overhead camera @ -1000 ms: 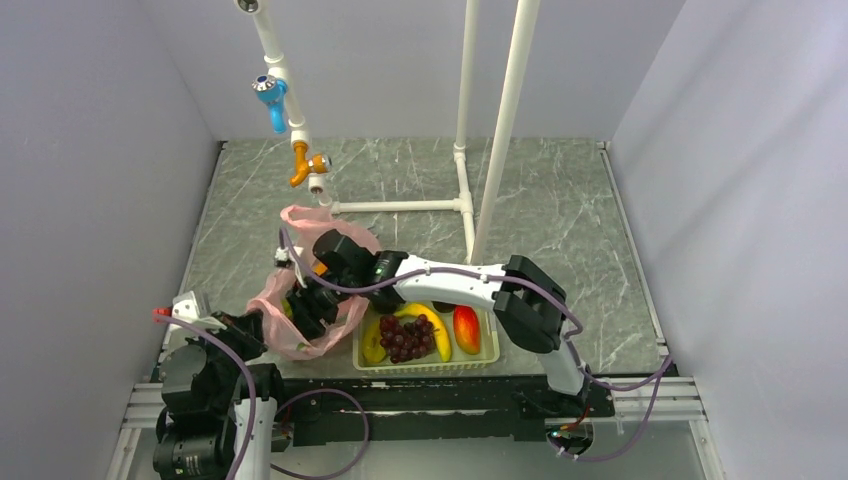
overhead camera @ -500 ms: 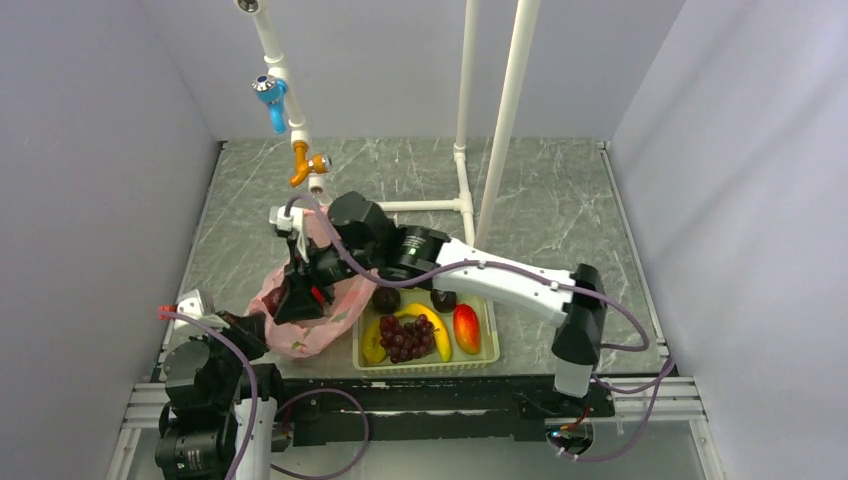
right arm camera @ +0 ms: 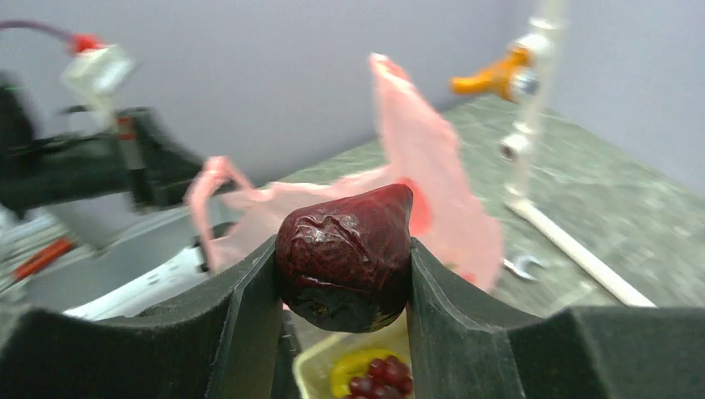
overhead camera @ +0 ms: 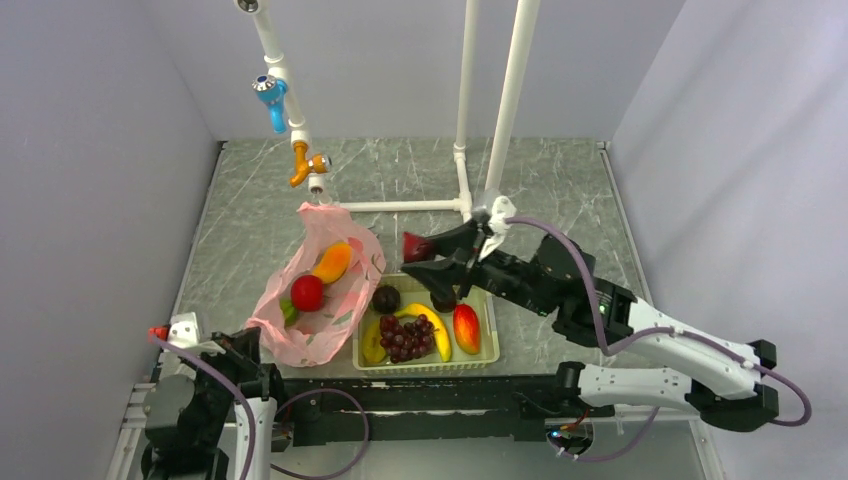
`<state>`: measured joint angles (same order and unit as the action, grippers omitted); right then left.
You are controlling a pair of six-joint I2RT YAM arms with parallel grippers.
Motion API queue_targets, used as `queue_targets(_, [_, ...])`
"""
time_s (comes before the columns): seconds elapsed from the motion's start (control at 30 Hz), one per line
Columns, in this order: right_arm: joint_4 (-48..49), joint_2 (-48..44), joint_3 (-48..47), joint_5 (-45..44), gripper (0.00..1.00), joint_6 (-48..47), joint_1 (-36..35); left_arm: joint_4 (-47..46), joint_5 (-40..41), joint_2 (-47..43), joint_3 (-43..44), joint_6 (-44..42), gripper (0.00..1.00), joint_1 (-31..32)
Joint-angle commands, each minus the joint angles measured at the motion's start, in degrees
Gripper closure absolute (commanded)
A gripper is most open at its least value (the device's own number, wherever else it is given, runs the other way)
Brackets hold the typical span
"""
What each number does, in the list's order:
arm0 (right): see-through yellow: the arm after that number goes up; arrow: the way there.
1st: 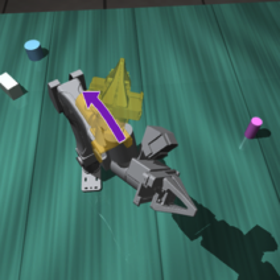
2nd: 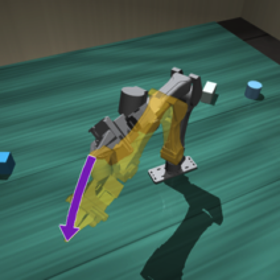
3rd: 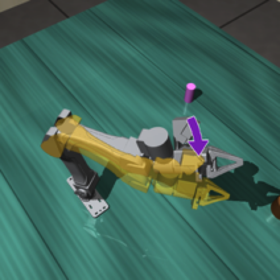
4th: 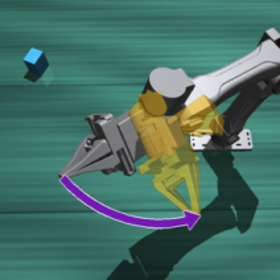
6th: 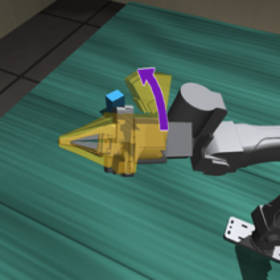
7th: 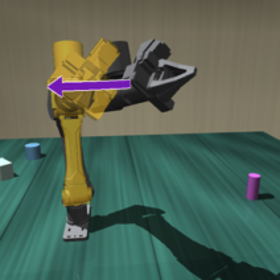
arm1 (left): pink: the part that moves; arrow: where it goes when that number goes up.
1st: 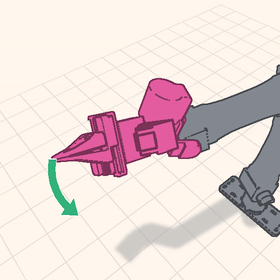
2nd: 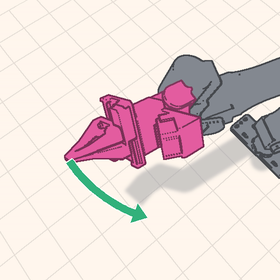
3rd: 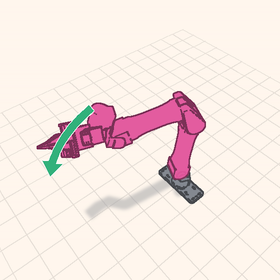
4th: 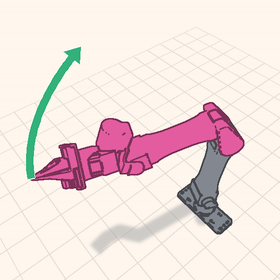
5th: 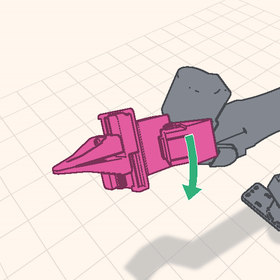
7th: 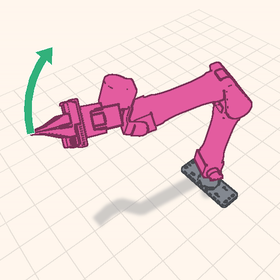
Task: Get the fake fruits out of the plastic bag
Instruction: Place the fake fruit in the bin.
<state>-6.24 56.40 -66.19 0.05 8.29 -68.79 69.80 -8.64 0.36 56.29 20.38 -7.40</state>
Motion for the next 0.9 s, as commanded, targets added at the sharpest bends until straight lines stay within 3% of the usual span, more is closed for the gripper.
queue_targets(0.0, [-5.20,-0.82,10.22,-21.05,1.00,2.99,2.10,0.58,0.28,-9.54,3.99,-3.31,1.00,0.30])
queue_targets(0.23, [-8.67,7.31,19.63,-20.69,1.00,11.79,5.91,-2.29,-2.07,-8.80,4.27,-2.75,1.00,0.35])
queue_targets(0.43, [-12.27,17.75,17.04,-24.71,1.00,13.15,5.87,-2.09,-3.74,-8.92,4.54,-3.51,1.00,0.36])
queue_targets(0.6, [-12.88,22.17,15.41,-24.26,0.65,12.27,5.86,-1.51,-3.66,-9.81,4.17,-2.75,1.00,0.33])
queue_targets(0.87, [-8.89,17.52,16.37,-20.24,0.13,12.02,5.87,-1.48,-4.10,-9.69,3.72,-2.63,1.00,0.29])
